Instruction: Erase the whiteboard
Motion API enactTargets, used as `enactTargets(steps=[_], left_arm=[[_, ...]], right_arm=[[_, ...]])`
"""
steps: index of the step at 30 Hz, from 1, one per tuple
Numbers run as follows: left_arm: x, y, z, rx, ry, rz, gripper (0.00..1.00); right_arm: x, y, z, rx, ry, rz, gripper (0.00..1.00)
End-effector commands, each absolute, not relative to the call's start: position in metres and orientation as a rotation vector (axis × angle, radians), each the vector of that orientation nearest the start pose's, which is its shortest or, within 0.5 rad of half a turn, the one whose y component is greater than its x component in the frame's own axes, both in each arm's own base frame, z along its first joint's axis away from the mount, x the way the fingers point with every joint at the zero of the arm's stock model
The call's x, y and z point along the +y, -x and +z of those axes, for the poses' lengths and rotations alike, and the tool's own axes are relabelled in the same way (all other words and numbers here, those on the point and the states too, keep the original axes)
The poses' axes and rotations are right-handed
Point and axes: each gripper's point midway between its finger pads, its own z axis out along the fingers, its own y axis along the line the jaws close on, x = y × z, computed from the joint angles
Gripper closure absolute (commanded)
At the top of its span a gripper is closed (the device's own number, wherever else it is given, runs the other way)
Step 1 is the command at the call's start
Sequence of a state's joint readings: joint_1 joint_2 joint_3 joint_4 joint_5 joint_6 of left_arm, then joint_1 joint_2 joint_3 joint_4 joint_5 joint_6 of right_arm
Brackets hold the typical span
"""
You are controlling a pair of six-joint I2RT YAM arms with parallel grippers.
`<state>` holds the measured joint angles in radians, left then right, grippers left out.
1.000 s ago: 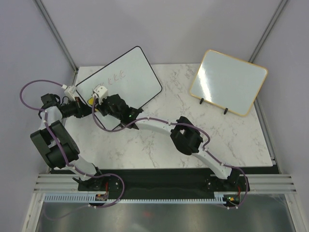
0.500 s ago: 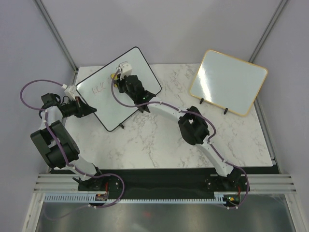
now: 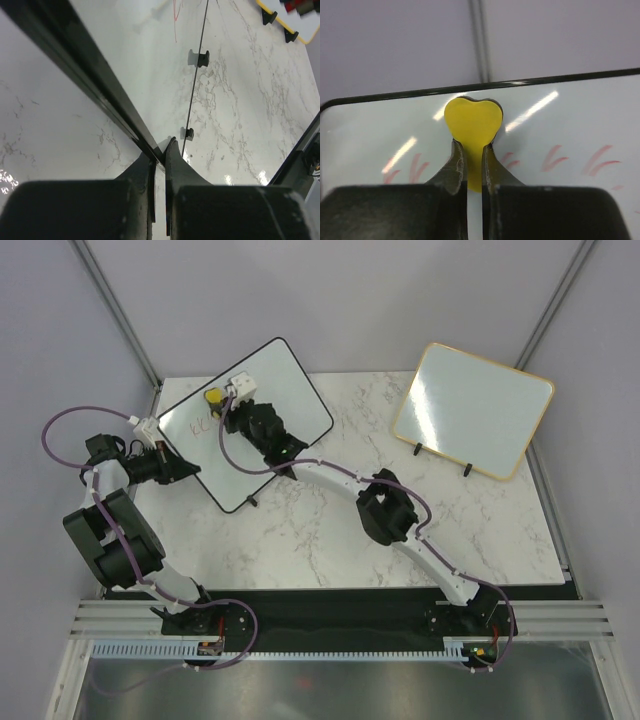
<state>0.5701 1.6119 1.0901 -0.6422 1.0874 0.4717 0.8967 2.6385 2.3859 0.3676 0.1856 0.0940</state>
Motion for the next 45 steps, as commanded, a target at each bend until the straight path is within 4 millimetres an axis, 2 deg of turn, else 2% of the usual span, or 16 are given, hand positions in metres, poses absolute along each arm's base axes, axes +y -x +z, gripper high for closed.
enactTargets(steps=[1, 5, 8, 11, 16, 18, 21, 26, 28, 32, 33, 37, 39, 41, 44, 45], left_arm=[[0.084, -0.366, 0.130, 2.086, -0.458, -0.460, 0.98], [0.084, -0.366, 0.131, 2.084, -0.463, -0.458, 0.98], [0.085, -0.366, 0.131, 2.083, -0.462, -0.455, 0.98], [0.084, -0.366, 0.131, 2.082, -0.465, -0.455, 0.98], [0.084, -0.366, 0.132, 2.080, -0.468, -0.452, 0.98], [0.084, -0.366, 0.131, 2.081, -0.467, -0.456, 0.98], [0.085, -0.366, 0.132, 2.082, -0.465, -0.450, 0.98], [0.085, -0.366, 0.131, 2.084, -0.466, -0.446, 0.98], [0.086, -0.366, 0.131, 2.085, -0.464, -0.444, 0.98], [0.086, -0.366, 0.130, 2.089, -0.460, -0.451, 0.98], [0.086, -0.367, 0.131, 2.086, -0.462, -0.449, 0.98], [0.086, -0.367, 0.132, 2.084, -0.467, -0.441, 0.98], [0.086, -0.367, 0.132, 2.084, -0.468, -0.440, 0.98], [0.086, -0.366, 0.132, 2.083, -0.465, -0.444, 0.98], [0.085, -0.367, 0.132, 2.084, -0.464, -0.447, 0.98], [0.086, -0.367, 0.132, 2.086, -0.462, -0.444, 0.98]], right_arm=[[0.648, -0.406, 0.188, 1.388, 0.683, 0.846, 1.00], [0.661, -0.384, 0.201, 1.341, 0.693, 0.898, 1.00], [0.652, -0.395, 0.208, 1.341, 0.658, 0.837, 1.00], [0.632, -0.422, 0.205, 1.373, 0.586, 0.727, 1.00], [0.576, -0.482, 0.188, 1.483, 0.409, 0.572, 1.00], [0.557, -0.498, 0.177, 1.524, 0.371, 0.532, 1.00], [0.545, -0.507, 0.168, 1.559, 0.344, 0.510, 1.00], [0.552, -0.501, 0.168, 1.559, 0.355, 0.547, 1.00], [0.565, -0.489, 0.172, 1.547, 0.381, 0.593, 1.00], [0.605, -0.447, 0.167, 1.525, 0.483, 0.708, 1.00], [0.618, -0.430, 0.166, 1.521, 0.518, 0.747, 1.00], [0.635, -0.402, 0.162, 1.533, 0.545, 0.824, 1.00], [0.637, -0.395, 0.161, 1.544, 0.552, 0.840, 1.00], [0.631, -0.398, 0.159, 1.565, 0.545, 0.808, 1.00], [0.606, -0.417, 0.152, 1.614, 0.525, 0.689, 1.00], [0.587, -0.439, 0.152, 1.630, 0.492, 0.660, 1.00]])
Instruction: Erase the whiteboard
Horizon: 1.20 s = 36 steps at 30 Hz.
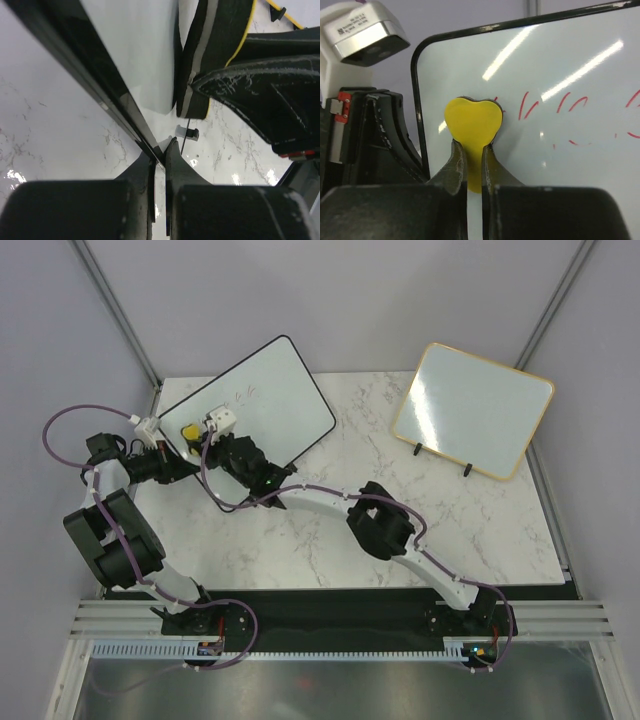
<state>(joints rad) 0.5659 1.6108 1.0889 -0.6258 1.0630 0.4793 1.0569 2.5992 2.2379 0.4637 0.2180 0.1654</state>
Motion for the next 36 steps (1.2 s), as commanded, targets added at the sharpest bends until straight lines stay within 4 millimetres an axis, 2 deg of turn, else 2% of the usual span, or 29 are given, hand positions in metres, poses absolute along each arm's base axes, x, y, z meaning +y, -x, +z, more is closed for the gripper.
enactTargets(steps=[1, 2, 3, 4, 5, 9, 11, 14, 17, 20, 21, 23, 24, 27, 29, 31, 35, 36], left_arm=[[0.087, -0.367, 0.132, 2.089, -0.461, -0.437, 0.98], [0.088, -0.367, 0.132, 2.094, -0.463, -0.426, 0.98], [0.089, -0.367, 0.132, 2.094, -0.464, -0.421, 0.98], [0.089, -0.367, 0.132, 2.095, -0.465, -0.418, 0.98], [0.089, -0.367, 0.132, 2.092, -0.467, -0.423, 0.98], [0.087, -0.367, 0.133, 2.086, -0.463, -0.433, 0.98], [0.089, -0.367, 0.134, 2.087, -0.463, -0.425, 0.98], [0.090, -0.367, 0.136, 2.087, -0.470, -0.407, 0.98], [0.090, -0.367, 0.136, 2.088, -0.473, -0.401, 0.98], [0.090, -0.367, 0.136, 2.088, -0.472, -0.403, 0.98], [0.090, -0.366, 0.136, 2.087, -0.470, -0.404, 0.98], [0.089, -0.366, 0.136, 2.086, -0.474, -0.404, 0.98], [0.089, -0.365, 0.136, 2.086, -0.473, -0.405, 0.98], [0.088, -0.365, 0.135, 2.085, -0.475, -0.408, 0.98], [0.089, -0.365, 0.135, 2.087, -0.471, -0.410, 0.98], [0.089, -0.365, 0.136, 2.084, -0.473, -0.409, 0.98], [0.088, -0.365, 0.137, 2.082, -0.474, -0.406, 0.98], [0.088, -0.365, 0.138, 2.081, -0.476, -0.406, 0.98]], right_arm=[[0.574, -0.450, 0.152, 1.649, 0.460, 0.660, 1.00], [0.559, -0.458, 0.152, 1.668, 0.445, 0.656, 1.00], [0.536, -0.482, 0.152, 1.686, 0.424, 0.644, 1.00], [0.526, -0.491, 0.150, 1.701, 0.417, 0.637, 1.00], [0.506, -0.509, 0.148, 1.722, 0.407, 0.610, 1.00], [0.473, -0.538, 0.141, 1.750, 0.407, 0.504, 1.00], [0.470, -0.546, 0.144, 1.750, 0.407, 0.491, 1.00], [0.480, -0.547, 0.150, 1.737, 0.386, 0.553, 1.00], [0.506, -0.536, 0.152, 1.717, 0.399, 0.678, 1.00], [0.542, -0.509, 0.153, 1.689, 0.465, 0.745, 1.00], [0.558, -0.492, 0.154, 1.676, 0.500, 0.765, 1.00], [0.574, -0.475, 0.155, 1.658, 0.528, 0.808, 1.00], [0.586, -0.460, 0.157, 1.648, 0.554, 0.839, 1.00], [0.607, -0.433, 0.166, 1.611, 0.603, 0.874, 1.00], [0.615, -0.423, 0.171, 1.575, 0.644, 0.863, 1.00], [0.613, -0.426, 0.172, 1.568, 0.637, 0.821, 1.00], [0.582, -0.464, 0.168, 1.618, 0.508, 0.719, 1.00], [0.567, -0.481, 0.168, 1.628, 0.466, 0.693, 1.00]])
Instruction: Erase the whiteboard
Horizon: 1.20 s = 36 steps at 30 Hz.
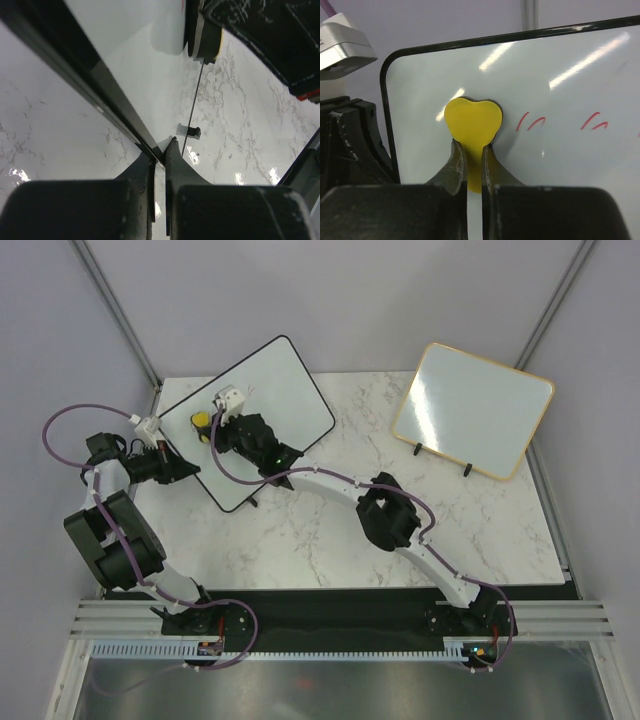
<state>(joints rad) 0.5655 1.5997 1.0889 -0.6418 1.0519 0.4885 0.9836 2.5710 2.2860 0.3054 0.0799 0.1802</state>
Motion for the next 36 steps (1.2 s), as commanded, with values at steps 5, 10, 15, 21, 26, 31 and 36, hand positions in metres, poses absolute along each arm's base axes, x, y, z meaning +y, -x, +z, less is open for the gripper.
enactTargets(steps=[5, 10, 15, 21, 26, 31, 36], left_arm=[[0.088, -0.365, 0.138, 2.077, -0.475, -0.409, 0.98], [0.088, -0.365, 0.137, 2.081, -0.474, -0.409, 0.98], [0.087, -0.364, 0.137, 2.083, -0.473, -0.406, 0.98], [0.087, -0.365, 0.137, 2.081, -0.472, -0.412, 0.98], [0.087, -0.364, 0.136, 2.084, -0.473, -0.409, 0.98], [0.087, -0.364, 0.136, 2.081, -0.477, -0.411, 0.98], [0.086, -0.364, 0.137, 2.079, -0.478, -0.411, 0.98]], right_arm=[[0.506, -0.538, 0.172, 1.655, 0.245, 0.539, 1.00], [0.507, -0.546, 0.195, 1.589, 0.198, 0.608, 1.00], [0.544, -0.520, 0.196, 1.554, 0.266, 0.670, 1.00], [0.593, -0.471, 0.193, 1.509, 0.402, 0.767, 1.00], [0.592, -0.473, 0.210, 1.447, 0.391, 0.740, 1.00], [0.549, -0.521, 0.227, 1.435, 0.217, 0.664, 1.00], [0.510, -0.559, 0.226, 1.442, 0.114, 0.611, 1.00]])
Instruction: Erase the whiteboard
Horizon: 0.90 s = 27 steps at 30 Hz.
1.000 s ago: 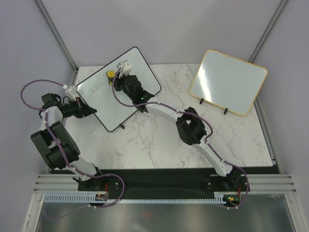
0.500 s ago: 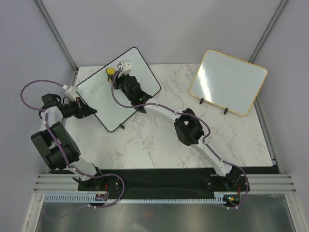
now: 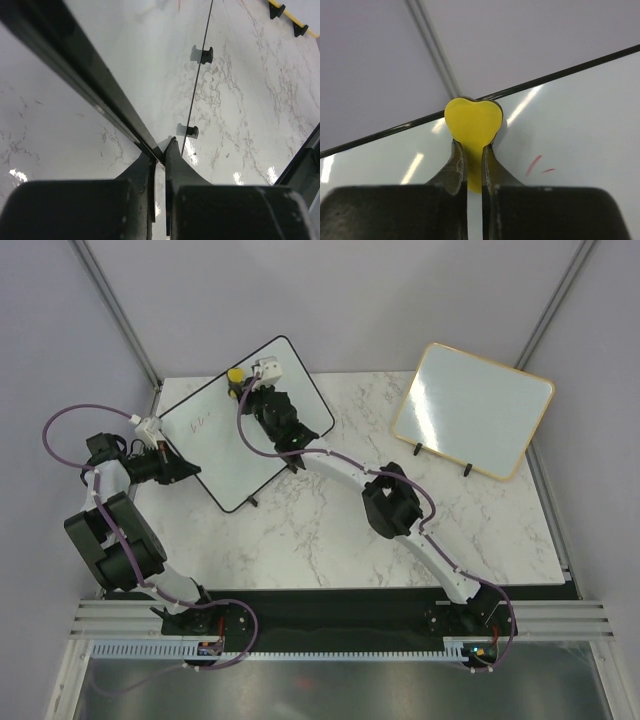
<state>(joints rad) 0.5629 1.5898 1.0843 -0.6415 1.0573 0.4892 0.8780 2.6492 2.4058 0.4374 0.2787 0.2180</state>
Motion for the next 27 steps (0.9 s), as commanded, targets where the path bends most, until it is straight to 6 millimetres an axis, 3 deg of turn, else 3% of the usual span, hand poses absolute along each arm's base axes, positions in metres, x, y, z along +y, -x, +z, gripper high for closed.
enactTargets(steps=[1, 8, 14, 19, 22, 27], left_arm=[[0.086, -0.364, 0.137, 2.081, -0.477, -0.411, 0.98], [0.086, -0.363, 0.138, 2.077, -0.481, -0.405, 0.98], [0.086, -0.364, 0.138, 2.077, -0.479, -0.409, 0.98], [0.088, -0.364, 0.138, 2.080, -0.480, -0.397, 0.98], [0.089, -0.364, 0.137, 2.082, -0.480, -0.394, 0.98], [0.088, -0.364, 0.137, 2.082, -0.483, -0.397, 0.98]], right_arm=[[0.508, -0.560, 0.224, 1.445, 0.118, 0.601, 1.00], [0.515, -0.559, 0.220, 1.447, 0.129, 0.651, 1.00], [0.555, -0.523, 0.217, 1.436, 0.248, 0.726, 1.00], [0.569, -0.506, 0.204, 1.463, 0.280, 0.767, 1.00], [0.559, -0.513, 0.196, 1.487, 0.253, 0.716, 1.00], [0.510, -0.555, 0.191, 1.530, 0.105, 0.656, 1.00]])
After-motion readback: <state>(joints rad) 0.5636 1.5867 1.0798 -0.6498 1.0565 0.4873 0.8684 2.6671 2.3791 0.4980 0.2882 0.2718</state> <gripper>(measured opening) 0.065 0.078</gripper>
